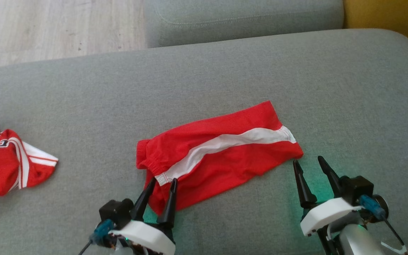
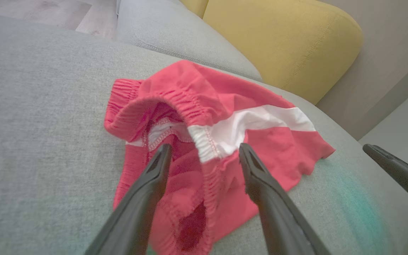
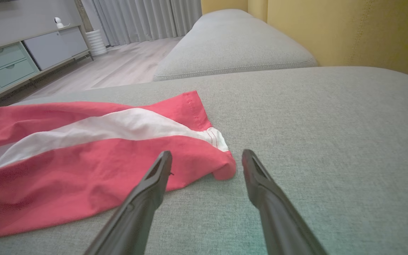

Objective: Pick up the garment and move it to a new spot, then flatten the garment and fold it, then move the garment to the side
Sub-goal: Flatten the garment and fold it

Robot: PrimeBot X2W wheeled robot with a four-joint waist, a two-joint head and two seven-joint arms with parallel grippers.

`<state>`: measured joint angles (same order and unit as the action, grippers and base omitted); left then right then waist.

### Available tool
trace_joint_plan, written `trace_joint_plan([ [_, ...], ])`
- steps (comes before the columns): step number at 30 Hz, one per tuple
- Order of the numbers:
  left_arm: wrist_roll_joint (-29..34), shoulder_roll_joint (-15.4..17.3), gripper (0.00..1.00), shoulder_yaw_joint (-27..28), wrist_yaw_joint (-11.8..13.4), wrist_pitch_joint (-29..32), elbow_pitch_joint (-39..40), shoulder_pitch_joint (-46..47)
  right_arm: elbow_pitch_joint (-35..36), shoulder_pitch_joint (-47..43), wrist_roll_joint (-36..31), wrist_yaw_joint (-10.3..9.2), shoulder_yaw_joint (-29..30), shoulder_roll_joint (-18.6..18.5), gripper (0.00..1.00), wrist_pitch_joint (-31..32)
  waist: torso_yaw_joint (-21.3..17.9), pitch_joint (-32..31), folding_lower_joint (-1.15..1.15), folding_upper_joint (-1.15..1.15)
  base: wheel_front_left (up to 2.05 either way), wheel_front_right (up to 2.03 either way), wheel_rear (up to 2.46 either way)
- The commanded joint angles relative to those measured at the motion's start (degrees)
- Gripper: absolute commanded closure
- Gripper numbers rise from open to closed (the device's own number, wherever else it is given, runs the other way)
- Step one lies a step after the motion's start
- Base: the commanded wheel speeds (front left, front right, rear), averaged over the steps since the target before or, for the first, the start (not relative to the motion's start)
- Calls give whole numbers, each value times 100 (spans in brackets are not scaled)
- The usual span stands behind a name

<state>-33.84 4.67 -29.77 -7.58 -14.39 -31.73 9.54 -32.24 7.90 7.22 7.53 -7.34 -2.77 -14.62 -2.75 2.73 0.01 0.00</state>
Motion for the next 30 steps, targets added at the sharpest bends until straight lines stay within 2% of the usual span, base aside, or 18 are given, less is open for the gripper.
trace_joint_plan([
  [1,-60,57,0,102,10,-61,143,304,161,255,23,-4,-166,-11,0,-38,-44,46,-1,0,0,0,0],
  [9,-61,153,0,-66,9,-61,206,491,160,293,74,-4,-228,-11,0,-38,-101,130,-1,0,0,0,0],
  [10,-54,160,17,-52,9,-61,207,507,159,295,81,-4,-242,-11,0,-38,-109,141,-1,0,0,0,0],
  [11,-42,164,53,-27,9,-61,209,520,158,300,91,-4,-253,-11,0,-38,-117,150,-1,0,0,0,0],
  [12,-32,163,60,5,9,-61,212,526,158,304,100,-4,-265,-11,0,-38,-125,159,-1,0,0,0,0],
  [13,-17,161,74,27,9,-61,213,529,157,307,108,-4,-274,-11,0,-38,-131,166,-1,0,0,0,0],
  [14,5,161,96,39,9,-61,209,534,156,310,116,-4,-280,-10,0,-38,-134,175,-1,0,0,0,0],
  [15,33,163,100,63,9,-61,209,543,154,314,123,-4,-283,-10,0,-38,-138,185,-1,0,0,0,0],
  [30,569,39,100,827,9,-61,470,364,143,435,180,-4,-263,-10,0,-38,-65,323,-1,0,0,0,0],
])
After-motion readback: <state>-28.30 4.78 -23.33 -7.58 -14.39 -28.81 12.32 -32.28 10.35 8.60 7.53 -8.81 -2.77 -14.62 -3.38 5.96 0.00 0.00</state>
